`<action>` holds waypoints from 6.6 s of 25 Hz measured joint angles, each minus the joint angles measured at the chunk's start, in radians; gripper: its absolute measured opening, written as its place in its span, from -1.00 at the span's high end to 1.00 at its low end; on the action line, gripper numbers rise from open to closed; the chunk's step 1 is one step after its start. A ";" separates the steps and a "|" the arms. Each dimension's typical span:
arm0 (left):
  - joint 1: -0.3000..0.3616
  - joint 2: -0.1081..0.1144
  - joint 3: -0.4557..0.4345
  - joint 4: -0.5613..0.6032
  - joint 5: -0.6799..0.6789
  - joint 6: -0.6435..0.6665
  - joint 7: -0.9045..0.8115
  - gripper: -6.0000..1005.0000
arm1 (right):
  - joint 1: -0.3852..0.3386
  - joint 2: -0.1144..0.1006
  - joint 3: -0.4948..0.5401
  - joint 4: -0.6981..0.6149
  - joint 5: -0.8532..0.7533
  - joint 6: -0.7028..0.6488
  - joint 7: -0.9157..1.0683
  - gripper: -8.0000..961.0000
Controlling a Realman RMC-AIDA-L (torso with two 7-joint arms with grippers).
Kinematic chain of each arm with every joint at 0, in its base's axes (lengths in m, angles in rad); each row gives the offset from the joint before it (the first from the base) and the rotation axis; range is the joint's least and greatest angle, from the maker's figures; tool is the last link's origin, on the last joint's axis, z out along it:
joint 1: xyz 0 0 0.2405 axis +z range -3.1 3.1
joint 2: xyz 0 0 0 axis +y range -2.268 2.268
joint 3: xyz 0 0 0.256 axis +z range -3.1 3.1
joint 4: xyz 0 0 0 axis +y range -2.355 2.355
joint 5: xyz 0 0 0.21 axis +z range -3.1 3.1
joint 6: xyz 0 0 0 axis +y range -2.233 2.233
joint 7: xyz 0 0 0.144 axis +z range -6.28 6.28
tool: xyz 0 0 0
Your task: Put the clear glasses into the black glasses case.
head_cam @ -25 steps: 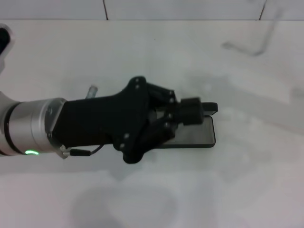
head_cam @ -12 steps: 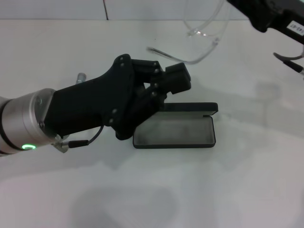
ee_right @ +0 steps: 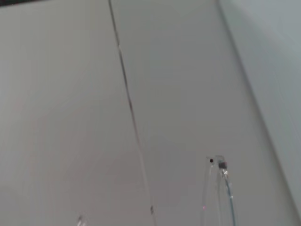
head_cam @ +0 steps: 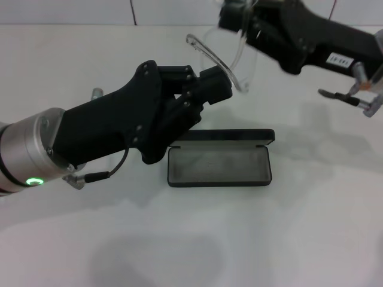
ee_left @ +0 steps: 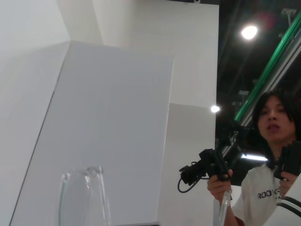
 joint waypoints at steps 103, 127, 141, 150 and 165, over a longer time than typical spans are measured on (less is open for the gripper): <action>-0.014 0.001 0.106 -0.133 -0.214 -0.103 -0.018 0.88 | -0.016 0.008 -0.138 -0.044 0.016 0.078 -0.032 0.52; 0.067 0.211 0.105 -0.100 -0.165 0.099 -0.017 0.88 | -0.134 -0.069 -0.114 -0.388 -0.254 0.019 0.118 0.50; 0.222 0.250 -0.187 0.096 -0.009 0.103 -0.101 0.88 | -0.131 0.006 -0.361 -1.149 -1.064 0.030 0.886 0.49; 0.220 0.234 -0.251 0.089 0.035 0.101 -0.094 0.88 | 0.017 0.011 -0.686 -1.230 -1.401 0.140 1.237 0.48; 0.213 0.222 -0.273 0.049 0.044 0.100 -0.093 0.88 | 0.021 0.011 -0.912 -1.224 -1.690 0.252 1.277 0.47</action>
